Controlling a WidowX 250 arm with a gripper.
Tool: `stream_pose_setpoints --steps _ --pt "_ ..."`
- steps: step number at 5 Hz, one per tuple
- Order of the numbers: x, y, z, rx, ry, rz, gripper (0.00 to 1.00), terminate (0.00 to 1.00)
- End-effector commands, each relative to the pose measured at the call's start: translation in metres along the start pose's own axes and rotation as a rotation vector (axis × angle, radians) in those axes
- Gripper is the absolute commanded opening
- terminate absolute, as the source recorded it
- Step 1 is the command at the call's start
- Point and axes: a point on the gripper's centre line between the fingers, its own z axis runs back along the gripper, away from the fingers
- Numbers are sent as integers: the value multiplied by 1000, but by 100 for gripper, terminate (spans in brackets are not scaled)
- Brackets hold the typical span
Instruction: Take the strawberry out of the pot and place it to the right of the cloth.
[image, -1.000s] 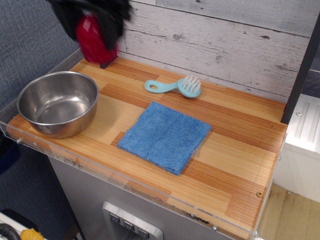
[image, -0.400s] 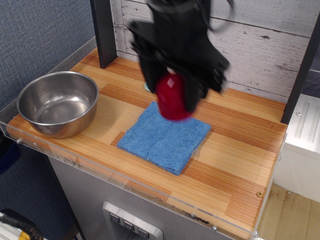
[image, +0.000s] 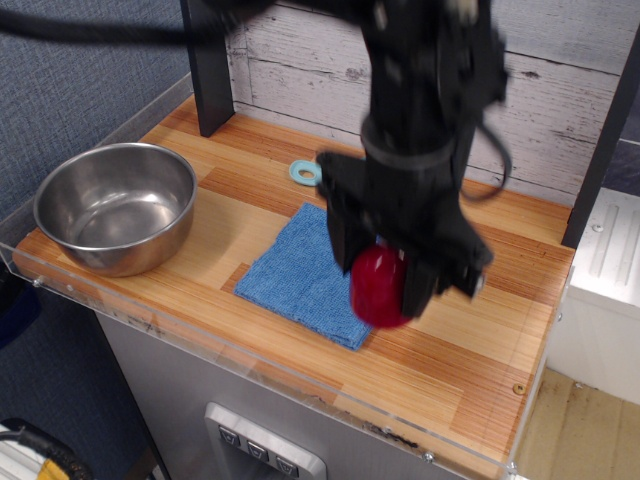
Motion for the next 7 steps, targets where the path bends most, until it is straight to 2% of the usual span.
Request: stream_pose_setpoints --steps 1,3,4,6,7 --pt "2 -18 -34 -11 -19 -26 0 0" --pt "1 -32 -60 -29 3 -51 0 0" --pt "-2 -29 -61 -19 26 -37 100 0" --pt "-5 -17 -48 1 43 16 100 0" --pt "-4 -15 -43 -7 35 34 100 0"
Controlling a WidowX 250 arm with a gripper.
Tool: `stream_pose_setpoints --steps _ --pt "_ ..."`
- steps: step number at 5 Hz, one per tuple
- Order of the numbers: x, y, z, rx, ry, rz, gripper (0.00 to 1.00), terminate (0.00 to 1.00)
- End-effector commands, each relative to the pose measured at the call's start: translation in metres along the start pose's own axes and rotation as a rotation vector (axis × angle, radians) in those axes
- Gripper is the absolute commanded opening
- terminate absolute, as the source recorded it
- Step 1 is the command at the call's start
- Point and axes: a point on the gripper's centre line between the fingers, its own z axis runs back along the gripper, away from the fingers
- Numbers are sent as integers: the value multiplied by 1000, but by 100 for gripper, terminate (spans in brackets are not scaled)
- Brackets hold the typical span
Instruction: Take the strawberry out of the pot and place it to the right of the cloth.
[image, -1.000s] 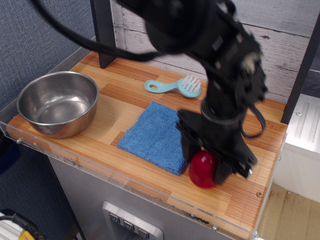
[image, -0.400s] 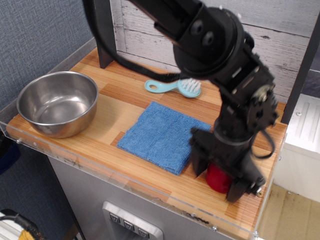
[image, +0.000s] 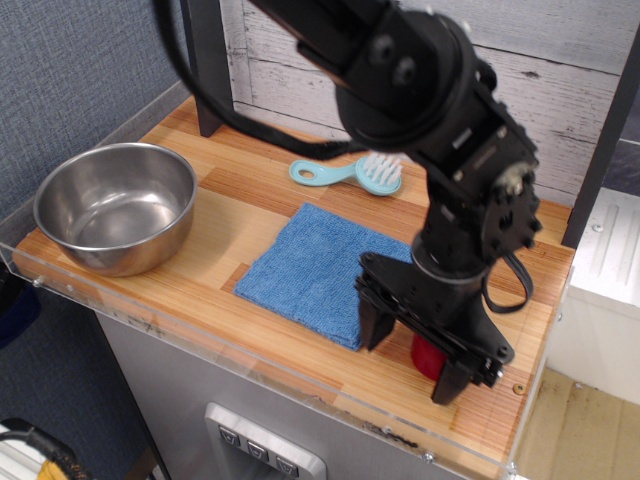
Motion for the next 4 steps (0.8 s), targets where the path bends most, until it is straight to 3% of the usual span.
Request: stream_pose_setpoints --steps 1,2,3,4 --pt "-5 9 38 -35 -92 40 100 0" --pt "-1 15 69 -80 -154 71 100 0" --pt "-3 39 116 -75 -243 137 100 0" --pt "-13 57 150 -40 -254 202 100 0"
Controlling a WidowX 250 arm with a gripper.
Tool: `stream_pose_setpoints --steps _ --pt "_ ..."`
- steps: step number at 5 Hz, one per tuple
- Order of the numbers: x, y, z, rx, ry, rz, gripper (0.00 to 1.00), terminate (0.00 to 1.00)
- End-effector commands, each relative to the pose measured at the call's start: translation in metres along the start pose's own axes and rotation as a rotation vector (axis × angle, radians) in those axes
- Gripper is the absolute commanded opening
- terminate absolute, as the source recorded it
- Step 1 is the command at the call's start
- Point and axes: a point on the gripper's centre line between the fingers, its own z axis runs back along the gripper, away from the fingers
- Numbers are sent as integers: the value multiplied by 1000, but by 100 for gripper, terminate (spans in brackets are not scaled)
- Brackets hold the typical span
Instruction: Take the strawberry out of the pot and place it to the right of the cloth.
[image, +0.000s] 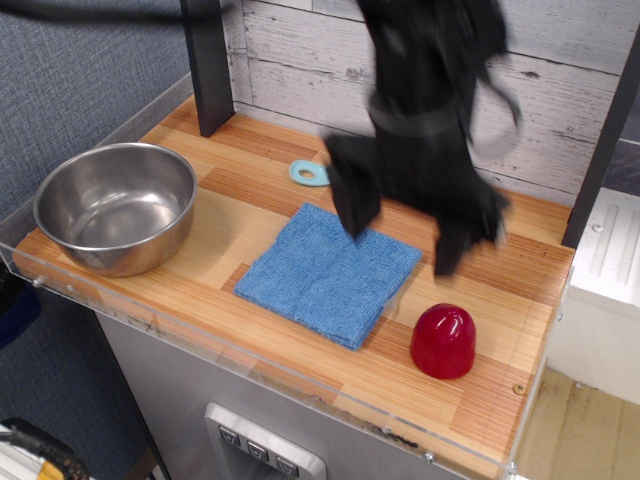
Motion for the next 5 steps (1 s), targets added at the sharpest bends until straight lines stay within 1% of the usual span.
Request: stream_pose_setpoints --steps 1,4,5 --pt "-17 31 69 25 -62 109 100 0" --pt "-17 31 69 25 -62 109 100 0" --pt "-17 31 69 25 -62 109 100 100"
